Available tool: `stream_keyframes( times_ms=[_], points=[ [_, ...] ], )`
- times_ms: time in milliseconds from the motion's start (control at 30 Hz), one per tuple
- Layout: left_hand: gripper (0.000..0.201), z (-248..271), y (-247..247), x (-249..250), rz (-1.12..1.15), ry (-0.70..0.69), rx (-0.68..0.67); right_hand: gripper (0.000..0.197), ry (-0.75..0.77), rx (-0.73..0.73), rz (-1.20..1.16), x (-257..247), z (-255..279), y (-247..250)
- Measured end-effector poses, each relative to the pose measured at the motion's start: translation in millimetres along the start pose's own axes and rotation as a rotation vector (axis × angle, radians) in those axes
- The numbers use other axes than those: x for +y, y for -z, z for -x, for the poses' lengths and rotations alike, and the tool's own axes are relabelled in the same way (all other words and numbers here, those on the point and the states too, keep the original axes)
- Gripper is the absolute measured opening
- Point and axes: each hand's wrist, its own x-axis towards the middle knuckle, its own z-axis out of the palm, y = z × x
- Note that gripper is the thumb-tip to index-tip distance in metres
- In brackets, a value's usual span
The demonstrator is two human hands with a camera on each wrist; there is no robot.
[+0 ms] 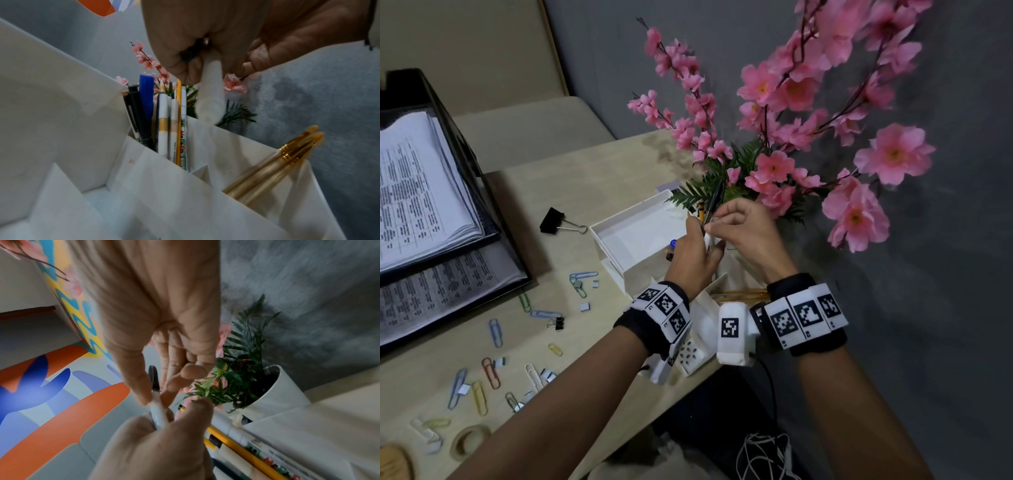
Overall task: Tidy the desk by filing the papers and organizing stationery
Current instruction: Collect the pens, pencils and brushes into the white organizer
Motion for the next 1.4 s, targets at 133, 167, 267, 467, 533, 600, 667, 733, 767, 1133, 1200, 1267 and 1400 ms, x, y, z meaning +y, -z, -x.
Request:
stream_keyframes(
  times_ms=[133, 167, 267, 467, 533, 600, 667, 733, 767, 1133, 1200, 1267, 1400],
  points=[
    [0.038, -1, 1, 1, 0.065, 0.028, 0.004, 0.019, -0.007, 0.030, -0.014, -3, 2, 4],
    [0.037, -2, 2, 1, 0.091, 0.043, 0.019, 0.019, 0.008, 0.079, -0.010, -5, 1, 8],
    [0.029, -2, 4, -5, 0.098, 0.053, 0.064, 0.016, 0.151, 0.309, 0.057, -14, -2, 25],
    [0.019, -5, 5, -17, 0.068, 0.007, 0.119, 0.013, 0.270, 0.308, 0.336, -7, 2, 25],
    [0.025, -4, 0, -20, 0.063, -0.036, 0.092, 0.011, 0.274, 0.297, 0.401, 5, 3, 17],
    [0.043, 0, -6, -21, 0.075, -0.018, 0.095, 0.010, 0.296, 0.301, 0.422, 13, 1, 9],
    [0.057, 6, -12, -21, 0.032, -0.001, 0.119, 0.011, 0.295, 0.285, 0.443, 18, -1, 6],
    [0.054, 9, -14, -18, 0.032, -0.004, 0.109, 0.014, 0.287, 0.258, 0.476, 22, -3, 6],
    [0.049, 10, -13, -17, 0.027, -0.005, 0.091, 0.016, 0.275, 0.235, 0.476, 22, -3, 6],
    [0.032, 5, 6, -13, -0.208, -0.031, 0.052, 0.015, 0.260, 0.210, 0.039, 0, 3, -3],
    [0.033, 9, 10, -18, -0.315, 0.039, 0.091, 0.016, 0.292, 0.304, 0.124, 2, -2, 2],
    [0.037, 15, 12, -26, -0.388, 0.134, 0.061, 0.016, 0.302, 0.312, 0.263, 10, -6, 6],
    [0.033, 13, 10, -29, -0.374, 0.118, 0.020, 0.013, 0.241, 0.225, 0.493, 31, -8, -3]
  ],
)
